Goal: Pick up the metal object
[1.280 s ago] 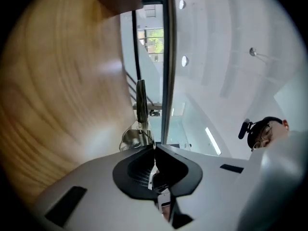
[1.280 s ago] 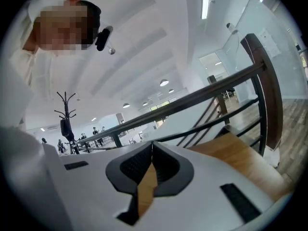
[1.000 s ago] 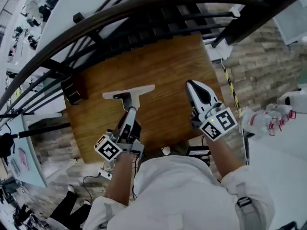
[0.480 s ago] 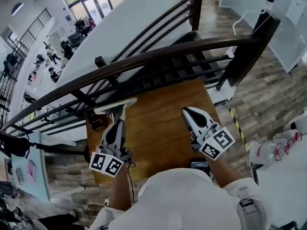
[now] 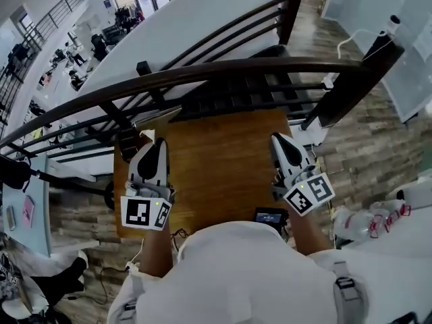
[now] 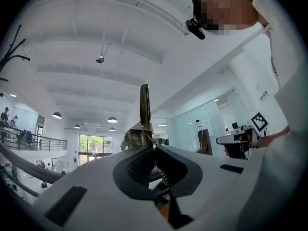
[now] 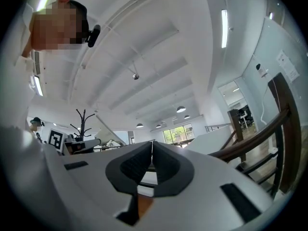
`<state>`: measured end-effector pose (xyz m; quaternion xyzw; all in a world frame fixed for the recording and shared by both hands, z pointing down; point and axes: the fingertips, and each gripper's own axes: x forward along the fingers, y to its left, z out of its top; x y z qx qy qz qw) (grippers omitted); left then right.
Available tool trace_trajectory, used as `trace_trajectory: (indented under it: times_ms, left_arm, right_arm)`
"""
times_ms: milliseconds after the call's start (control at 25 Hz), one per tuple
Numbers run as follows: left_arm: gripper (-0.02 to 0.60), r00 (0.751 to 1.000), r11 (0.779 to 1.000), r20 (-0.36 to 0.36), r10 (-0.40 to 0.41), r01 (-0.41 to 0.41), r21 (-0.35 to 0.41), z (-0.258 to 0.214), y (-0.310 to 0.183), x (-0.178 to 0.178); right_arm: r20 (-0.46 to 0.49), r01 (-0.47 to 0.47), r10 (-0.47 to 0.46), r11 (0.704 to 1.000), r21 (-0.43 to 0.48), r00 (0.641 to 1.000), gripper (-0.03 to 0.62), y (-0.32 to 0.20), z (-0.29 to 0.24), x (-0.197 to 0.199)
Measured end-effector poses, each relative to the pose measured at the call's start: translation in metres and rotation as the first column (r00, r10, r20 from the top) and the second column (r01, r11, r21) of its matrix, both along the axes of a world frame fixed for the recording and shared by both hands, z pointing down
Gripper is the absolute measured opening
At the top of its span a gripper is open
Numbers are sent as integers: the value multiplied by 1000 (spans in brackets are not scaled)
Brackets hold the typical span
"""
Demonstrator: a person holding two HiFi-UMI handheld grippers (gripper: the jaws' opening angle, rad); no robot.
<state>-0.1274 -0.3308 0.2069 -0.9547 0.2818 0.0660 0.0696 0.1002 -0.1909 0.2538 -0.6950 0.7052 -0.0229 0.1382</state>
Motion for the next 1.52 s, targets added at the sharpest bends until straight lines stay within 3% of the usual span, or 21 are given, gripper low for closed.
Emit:
trace_trajectory:
  times_ms: [400,960,1520]
  left_arm:
    - [18,999,997,-32,-22,19,-76,25,-4,-11]
    - [18,999,990,-41,36,-41,-136,41,9,4]
    - [20,992,963,-43,122,-129,-236,71,33,36]
  right_arm:
    - [-80,-62,55,994,-85,995,24,-7,24,14]
    - [-51,-55,50,994,-97,997,23,6,37,22]
    - [-24,7,-10,993,-114,1000,23,13,56,28]
